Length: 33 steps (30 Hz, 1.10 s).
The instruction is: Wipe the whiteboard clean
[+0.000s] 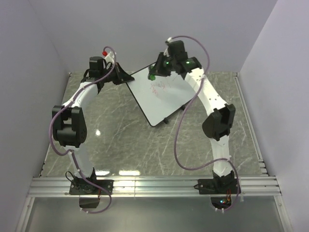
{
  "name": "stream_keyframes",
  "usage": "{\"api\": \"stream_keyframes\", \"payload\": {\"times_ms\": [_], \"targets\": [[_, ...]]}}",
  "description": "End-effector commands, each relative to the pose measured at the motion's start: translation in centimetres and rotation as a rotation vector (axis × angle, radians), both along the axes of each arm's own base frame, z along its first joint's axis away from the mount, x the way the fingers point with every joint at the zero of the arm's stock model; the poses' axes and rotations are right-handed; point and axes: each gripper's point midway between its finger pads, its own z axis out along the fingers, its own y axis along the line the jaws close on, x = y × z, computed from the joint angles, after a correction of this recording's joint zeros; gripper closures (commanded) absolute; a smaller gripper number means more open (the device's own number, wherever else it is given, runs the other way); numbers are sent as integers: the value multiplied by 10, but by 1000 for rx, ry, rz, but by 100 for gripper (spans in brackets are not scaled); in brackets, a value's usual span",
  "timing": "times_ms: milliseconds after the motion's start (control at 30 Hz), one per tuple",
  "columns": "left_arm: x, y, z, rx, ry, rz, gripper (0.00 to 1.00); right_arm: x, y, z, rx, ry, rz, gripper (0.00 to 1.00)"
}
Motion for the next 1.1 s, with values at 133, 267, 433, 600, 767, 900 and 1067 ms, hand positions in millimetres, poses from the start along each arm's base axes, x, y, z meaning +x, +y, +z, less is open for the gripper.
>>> {"api": "stream_keyframes", "payload": {"times_ms": [133, 267, 433, 600, 767, 900, 1067], "targets": [[-38, -15, -70, 207, 117, -54, 100, -3, 46, -49, 23, 121, 42, 100], [-48, -16, -68, 203, 116, -62, 100, 5, 35, -81, -49, 170, -20, 100], [-55, -14, -69, 209, 121, -64, 100, -2, 13, -122, -148, 233, -71, 100], [-55, -13, -66, 217, 119, -61, 100, -24, -22, -173, -288, 312, -124, 100], [-53, -15, -59, 206, 110, -60, 100, -69, -47, -217, -353, 375, -118, 100], [-53, -16, -57, 201, 104, -63, 100, -94, -58, -238, -363, 421, -106, 100], [-52, -16, -55, 201, 101, -64, 100, -108, -55, -240, -370, 429, -91, 100]]}}
